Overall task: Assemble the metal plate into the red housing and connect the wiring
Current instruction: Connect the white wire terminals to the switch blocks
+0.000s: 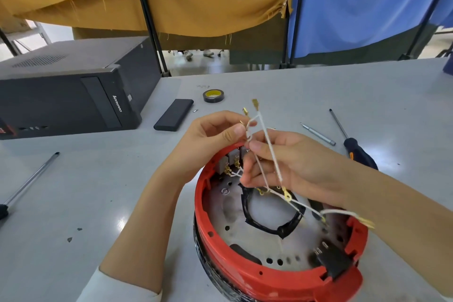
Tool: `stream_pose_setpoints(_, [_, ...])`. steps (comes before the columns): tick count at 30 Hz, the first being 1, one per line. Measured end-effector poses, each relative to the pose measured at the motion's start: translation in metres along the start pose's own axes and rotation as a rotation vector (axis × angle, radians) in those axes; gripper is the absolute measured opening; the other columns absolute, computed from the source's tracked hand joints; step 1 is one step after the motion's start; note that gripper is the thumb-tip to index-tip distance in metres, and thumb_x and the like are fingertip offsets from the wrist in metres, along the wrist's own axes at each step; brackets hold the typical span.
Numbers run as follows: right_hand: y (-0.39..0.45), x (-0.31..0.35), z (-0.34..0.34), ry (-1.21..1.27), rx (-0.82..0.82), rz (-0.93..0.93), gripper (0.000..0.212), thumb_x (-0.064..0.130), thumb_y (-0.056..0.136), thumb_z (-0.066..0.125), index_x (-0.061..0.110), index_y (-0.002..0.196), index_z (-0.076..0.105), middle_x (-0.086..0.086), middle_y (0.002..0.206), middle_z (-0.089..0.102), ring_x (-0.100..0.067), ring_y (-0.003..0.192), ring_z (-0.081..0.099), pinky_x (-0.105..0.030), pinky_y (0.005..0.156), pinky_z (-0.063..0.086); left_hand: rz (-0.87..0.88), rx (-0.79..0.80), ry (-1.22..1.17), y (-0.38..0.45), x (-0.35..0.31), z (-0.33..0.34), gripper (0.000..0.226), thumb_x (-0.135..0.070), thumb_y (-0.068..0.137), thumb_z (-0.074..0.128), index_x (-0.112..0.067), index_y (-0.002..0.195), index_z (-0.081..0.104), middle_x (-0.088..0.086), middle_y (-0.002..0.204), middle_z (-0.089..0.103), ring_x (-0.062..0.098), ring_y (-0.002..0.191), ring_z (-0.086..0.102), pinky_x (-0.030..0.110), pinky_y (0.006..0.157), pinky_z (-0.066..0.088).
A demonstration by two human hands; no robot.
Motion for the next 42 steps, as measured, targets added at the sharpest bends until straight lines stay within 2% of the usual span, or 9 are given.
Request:
stream_pose_setpoints(5, [0.0, 0.0, -0.001, -0.133, 0.046, 0.033, 0.026, 0.026, 0.082, 0.06, 0.009, 0.1, 0.065, -0.01, 0.098, 0.073, -0.024, 0.095, 0.07, -0.03, 0.08, 0.057, -0.05, -0.009, 0.046, -0.001, -0.004, -0.002, 0.017, -0.034, 0.079, 0.067, -0.023, 0.068, 0.073, -0.002, 0.079, 0.07, 0.016, 0.078, 0.062, 0.026, 0.081, 0.05])
stream_pose_setpoints(11, [-0.014, 0.021, -0.019, 0.001, -0.169, 0.072, 0.036, 0.033, 0.09, 0.053, 0.002, 0.106, 0.062, -0.018, 0.083, 0.07, -0.025, 0.065, 0.068, -0.031, 0.057, 0.057, -0.14, -0.06, 0.22, -0.002, -0.007, -0.006, 0.022, -0.024, 0.084, 0.072, -0.011, 0.068, 0.067, -0.005, 0.069, 0.067, 0.012, 0.066, 0.052, 0.019, 0.07, 0.044])
stream_pose_setpoints(15, [-0.012, 0.015, -0.02, -0.443, -0.387, -0.011, 0.013, 0.014, 0.091, 0.061, 0.005, 0.1, 0.06, -0.004, 0.063, 0.068, -0.013, 0.042, 0.056, -0.021, 0.042, 0.046, -0.238, -0.061, 0.341, -0.003, -0.003, -0.003, 0.03, -0.033, 0.079, 0.07, -0.011, 0.061, 0.061, -0.003, 0.059, 0.06, 0.024, 0.068, 0.039, 0.038, 0.069, 0.031])
stream_pose_setpoints(18, [-0.007, 0.005, -0.022, -0.845, -0.457, -0.095, 0.004, 0.017, 0.09, 0.062, 0.015, 0.091, 0.059, 0.004, 0.054, 0.066, -0.009, 0.034, 0.053, -0.017, 0.037, 0.041, -0.28, -0.022, 0.391, -0.003, -0.001, -0.002, 0.026, -0.039, 0.073, 0.07, -0.018, 0.058, 0.065, 0.026, 0.075, 0.06, 0.031, 0.067, 0.044, 0.04, 0.069, 0.036])
stream_pose_setpoints(22, [-0.001, -0.004, -0.027, -1.154, -0.501, -0.161, 0.013, 0.027, 0.086, 0.066, 0.024, 0.076, 0.06, 0.01, 0.055, 0.066, -0.005, 0.035, 0.056, -0.01, 0.044, 0.04, -0.228, 0.003, 0.586, -0.002, 0.006, -0.003, 0.031, -0.033, 0.084, 0.075, -0.025, 0.055, 0.068, -0.013, 0.075, 0.053, 0.017, 0.086, 0.055, 0.021, 0.081, 0.044])
stream_pose_setpoints(24, [0.001, -0.008, -0.029, -1.163, -0.507, -0.17, 0.016, 0.025, 0.085, 0.067, 0.024, 0.071, 0.06, 0.007, 0.054, 0.066, -0.004, 0.036, 0.056, -0.008, 0.044, 0.039, -0.212, -0.03, 0.66, -0.001, 0.009, -0.001, 0.035, -0.044, 0.086, 0.069, -0.026, 0.056, 0.068, -0.014, 0.082, 0.048, 0.012, 0.099, 0.049, 0.027, 0.088, 0.042])
stream_pose_setpoints(29, [0.002, -0.015, -0.031, -1.169, -0.536, -0.193, 0.017, 0.021, 0.083, 0.065, 0.024, 0.067, 0.059, 0.011, 0.053, 0.065, -0.001, 0.037, 0.056, -0.006, 0.043, 0.037, -0.127, -0.087, 0.743, 0.002, 0.013, 0.002, 0.002, -0.035, 0.093, 0.063, -0.034, 0.093, 0.064, -0.011, 0.111, 0.058, 0.003, 0.113, 0.05, 0.017, 0.096, 0.036])
stream_pose_setpoints(32, [0.004, -0.015, -0.033, -1.196, -0.54, -0.193, 0.018, 0.021, 0.082, 0.065, 0.024, 0.066, 0.058, 0.012, 0.054, 0.065, 0.001, 0.039, 0.057, -0.006, 0.047, 0.038, -0.247, 0.032, 0.628, 0.002, 0.018, 0.002, 0.027, -0.027, 0.098, 0.056, -0.033, 0.124, 0.059, -0.016, 0.122, 0.063, -0.008, 0.107, 0.058, 0.011, 0.093, 0.041])
stream_pose_setpoints(42, [0.002, -0.018, -0.034, -1.186, -0.541, -0.19, 0.018, 0.022, 0.082, 0.064, 0.024, 0.066, 0.056, 0.015, 0.05, 0.062, 0.001, 0.038, 0.056, -0.009, 0.044, 0.037, -0.287, 0.014, 0.569, 0.003, 0.02, 0.0, 0.031, -0.018, 0.101, 0.051, -0.03, 0.127, 0.061, -0.012, 0.12, 0.067, -0.001, 0.106, 0.063, 0.008, 0.09, 0.046])
Point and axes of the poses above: each hand's wrist, its own y-axis towards the middle knuckle, its own z-axis out of the palm, x = y × z, the point moved 1 cm from there along y, towards the middle knuckle
